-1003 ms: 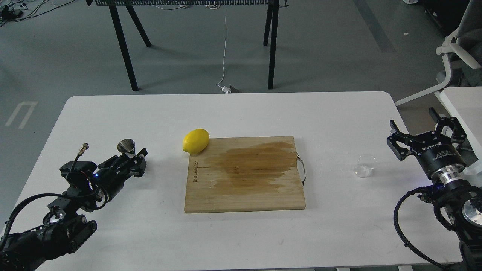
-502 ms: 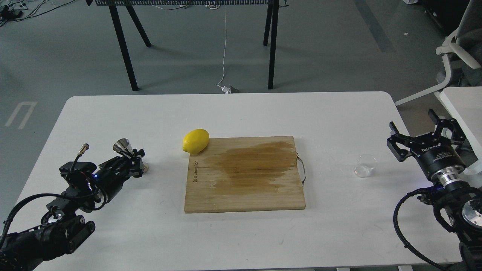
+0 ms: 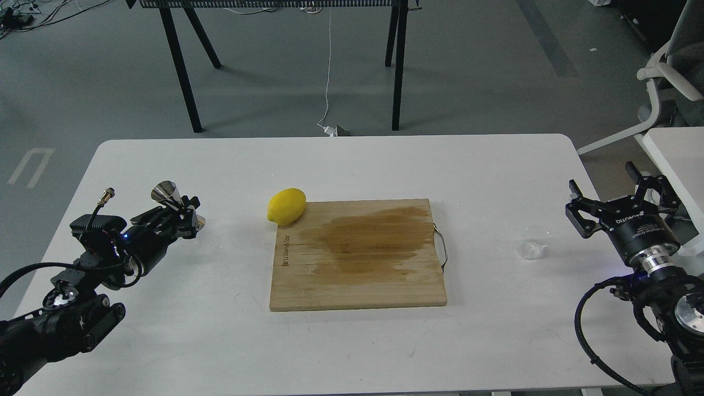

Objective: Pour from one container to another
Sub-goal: 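Lift the jigger with the left gripper and carry it over the board, then lower the jigger onto the board center with the left gripper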

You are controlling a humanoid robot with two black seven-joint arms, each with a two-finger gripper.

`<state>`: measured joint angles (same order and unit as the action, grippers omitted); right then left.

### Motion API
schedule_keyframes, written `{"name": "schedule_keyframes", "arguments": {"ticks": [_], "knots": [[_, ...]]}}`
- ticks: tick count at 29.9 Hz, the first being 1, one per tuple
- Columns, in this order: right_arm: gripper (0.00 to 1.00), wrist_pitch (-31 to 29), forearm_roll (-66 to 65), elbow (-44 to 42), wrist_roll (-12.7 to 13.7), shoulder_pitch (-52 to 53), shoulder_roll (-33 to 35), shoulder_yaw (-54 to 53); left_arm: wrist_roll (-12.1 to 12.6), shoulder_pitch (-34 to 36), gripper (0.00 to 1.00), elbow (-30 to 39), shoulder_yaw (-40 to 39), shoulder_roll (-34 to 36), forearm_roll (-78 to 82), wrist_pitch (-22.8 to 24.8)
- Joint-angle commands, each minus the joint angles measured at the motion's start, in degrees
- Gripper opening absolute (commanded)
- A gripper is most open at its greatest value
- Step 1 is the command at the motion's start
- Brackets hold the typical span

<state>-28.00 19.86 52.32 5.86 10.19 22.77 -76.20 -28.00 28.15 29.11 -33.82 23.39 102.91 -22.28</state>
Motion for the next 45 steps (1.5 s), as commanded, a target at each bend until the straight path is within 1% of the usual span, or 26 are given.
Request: {"name": "schedule_keyframes", "arguments": {"ticks": [1, 3, 6, 10, 14, 17, 19, 24, 28, 32, 35, 38, 42, 45], "knots": [[0.99, 0.0, 0.0, -0.12, -0.06, 0.0, 0.0, 0.0, 0.0, 0.59, 0.22, 1.74, -0.02, 0.95, 0.01, 0.04], [0.99, 0.0, 0.0, -0.12, -0.06, 0.0, 0.0, 0.0, 0.0, 0.94, 0.21, 4.45, 0.24, 2.01, 0.01, 0.13], [0.99, 0.0, 0.0, -0.12, 0.03, 0.0, 0.0, 0.0, 0.0, 2.43, 0.21, 10.34, 2.0, 4.11, 0.01, 0.3], [0.99, 0.0, 0.0, -0.38, -0.06, 0.0, 0.0, 0.0, 0.0, 5.42, 0.22, 15.79, 2.79, 5.7, 0.09, 2.06], [0.99, 0.0, 0.0, -0.47, -0.06, 0.0, 0.0, 0.35, 0.0, 8.23, 0.22, 19.32, 3.05, 5.27, 0.36, 3.11], [0.99, 0.0, 0.0, -0.29, -0.06, -0.09, 0.0, 0.35, 0.0, 11.3, 0.22, 22.12, 4.19, 4.83, 0.62, 5.66], [0.99, 0.0, 0.0, -0.12, -0.06, -0.35, 0.0, 0.26, 0.0, 13.41, 0.23, 22.84, 5.07, 3.78, 0.62, 6.89], [0.99, 0.0, 0.0, -0.21, -0.06, -0.44, 0.0, 0.35, 0.0, 17.81, 0.23, 22.31, 9.11, -5.44, 3.95, 9.17], [0.99, 0.0, 0.0, -0.21, -0.06, -0.44, 0.0, 0.26, 0.0, 18.0, 0.24, 21.79, 14.12, -10.11, 6.42, 10.06], [0.99, 0.0, 0.0, -0.12, -0.06, -0.53, 0.0, 0.35, 0.0, 17.91, 0.24, 18.28, 18.08, -15.99, 6.77, 9.97], [0.99, 0.0, 0.0, -0.12, -0.06, -0.53, 0.08, 0.26, 0.0, 17.56, 0.24, 17.21, 19.05, -18.55, 6.77, 9.8], [0.99, 0.0, 0.0, -0.12, -0.06, -0.7, 0.08, 0.35, 0.0, 17.2, 0.24, 16.16, 19.05, -19.69, 6.95, 9.71], [0.99, 0.0, 0.0, 0.15, -0.06, -1.05, 0.08, 0.35, 0.0, 17.2, 0.24, 11.25, 19.05, -23.38, 7.74, 9.01], [0.99, 0.0, 0.0, 0.15, -0.06, -1.05, 0.0, 0.35, 0.0, 17.12, 0.24, 7.65, 19.14, -23.39, 7.74, 8.48]]}}
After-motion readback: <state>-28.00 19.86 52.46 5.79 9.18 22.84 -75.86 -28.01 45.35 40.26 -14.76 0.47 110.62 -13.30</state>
